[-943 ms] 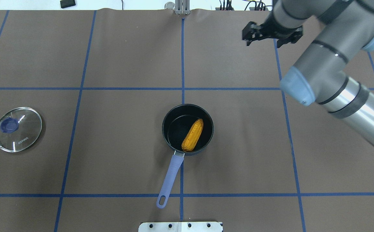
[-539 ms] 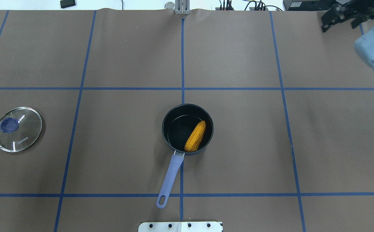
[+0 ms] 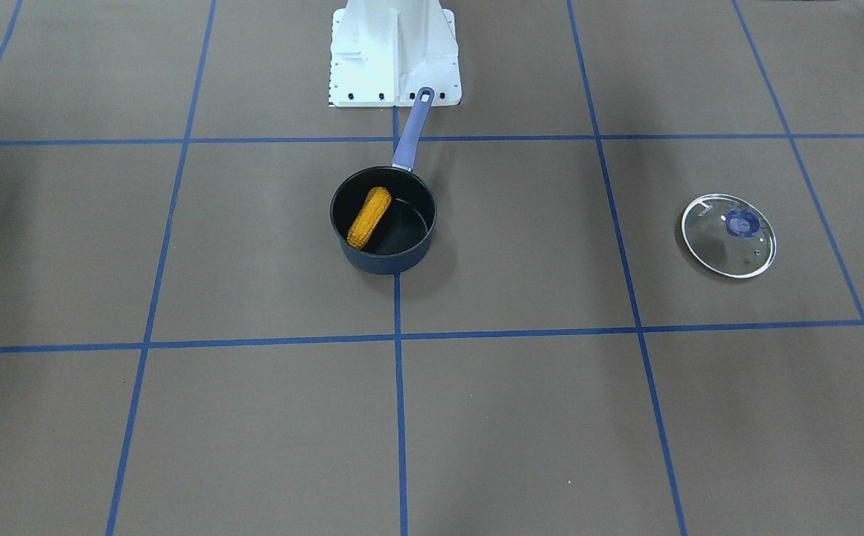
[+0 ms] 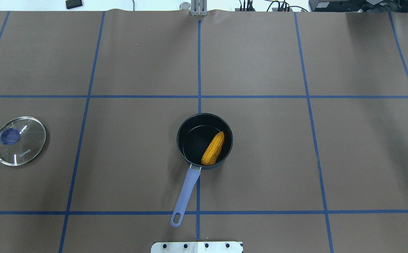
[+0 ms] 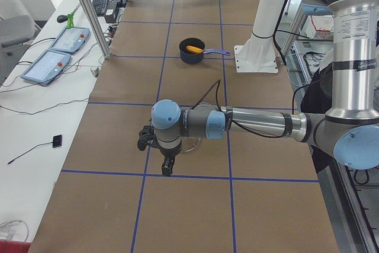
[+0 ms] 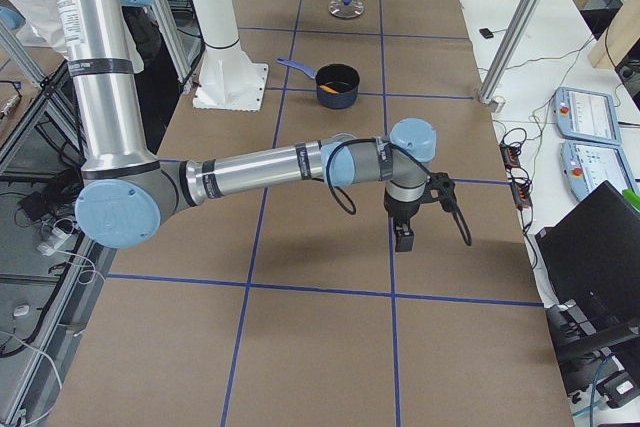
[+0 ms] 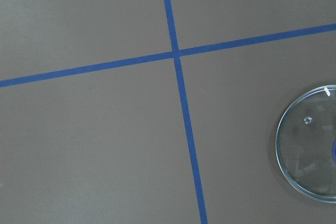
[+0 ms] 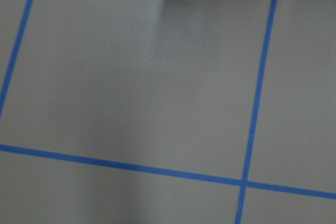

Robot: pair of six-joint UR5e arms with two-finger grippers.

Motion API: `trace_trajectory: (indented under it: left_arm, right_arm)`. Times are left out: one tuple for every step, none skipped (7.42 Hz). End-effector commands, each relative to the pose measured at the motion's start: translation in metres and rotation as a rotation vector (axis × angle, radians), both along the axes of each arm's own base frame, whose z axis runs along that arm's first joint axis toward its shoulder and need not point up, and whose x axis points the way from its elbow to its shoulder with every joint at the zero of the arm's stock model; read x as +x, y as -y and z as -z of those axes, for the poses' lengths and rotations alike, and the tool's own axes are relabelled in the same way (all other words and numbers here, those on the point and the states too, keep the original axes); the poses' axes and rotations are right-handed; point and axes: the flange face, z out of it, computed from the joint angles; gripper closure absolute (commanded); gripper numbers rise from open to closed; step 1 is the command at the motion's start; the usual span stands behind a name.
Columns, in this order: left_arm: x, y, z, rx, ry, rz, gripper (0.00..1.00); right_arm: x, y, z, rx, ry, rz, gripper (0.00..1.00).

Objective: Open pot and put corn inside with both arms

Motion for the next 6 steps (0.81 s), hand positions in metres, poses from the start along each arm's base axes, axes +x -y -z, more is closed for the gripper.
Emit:
trace_trajectory:
  left_arm:
    - [0.0,-0.001,0.0,-0.002,0.0,0.0,0.01]
    - [0.0,-0.001,-0.001,-0.002,0.003,0.0,0.01]
    - [0.0,-0.001,-0.001,-0.002,0.005,0.0,0.01]
    - [0.0,-0.001,-0.001,-0.002,0.005,0.0,0.01]
    - [0.0,-0.001,-0.001,-0.003,0.005,0.0,0.01]
    - [0.0,-0.001,-0.002,-0.003,0.006,0.0,0.01]
  right_arm:
    - [0.028,-0.05,-0.055,-0.104,-0.003,-0.045,0.0]
    - [0.03,-0.059,-0.065,-0.129,-0.006,-0.052,0.0]
    - [0.031,-0.061,-0.07,-0.138,-0.011,-0.054,0.0]
    - [0.033,-0.063,-0.071,-0.145,-0.003,-0.06,0.0]
    - [0.033,-0.063,-0.07,-0.143,-0.003,-0.062,0.0]
    - [0.033,-0.062,-0.07,-0.143,-0.003,-0.063,0.0]
